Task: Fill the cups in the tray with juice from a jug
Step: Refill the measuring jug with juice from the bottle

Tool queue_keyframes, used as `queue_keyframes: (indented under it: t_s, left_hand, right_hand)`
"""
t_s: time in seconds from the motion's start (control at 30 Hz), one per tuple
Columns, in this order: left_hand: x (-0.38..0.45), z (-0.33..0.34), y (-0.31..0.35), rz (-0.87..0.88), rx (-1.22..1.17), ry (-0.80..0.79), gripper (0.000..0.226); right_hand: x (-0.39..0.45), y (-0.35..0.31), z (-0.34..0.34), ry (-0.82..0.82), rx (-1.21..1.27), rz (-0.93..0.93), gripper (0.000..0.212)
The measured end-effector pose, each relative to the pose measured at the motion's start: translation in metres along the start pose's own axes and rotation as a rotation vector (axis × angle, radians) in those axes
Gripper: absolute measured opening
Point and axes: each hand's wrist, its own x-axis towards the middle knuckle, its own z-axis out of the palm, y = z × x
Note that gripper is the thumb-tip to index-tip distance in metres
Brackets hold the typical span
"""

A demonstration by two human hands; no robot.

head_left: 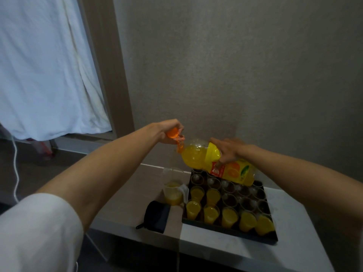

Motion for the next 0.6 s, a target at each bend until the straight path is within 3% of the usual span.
queue_keyframes:
  t_s: [0.6]
  left_hand:
    - [0.0074, -0.0022, -0.0067, 0.003, 0.002, 0.038, 0.018]
  right_hand:
    - [-0.0013, -0.0029, 0.0007, -0.013, -0.001, 0.006, 0.110]
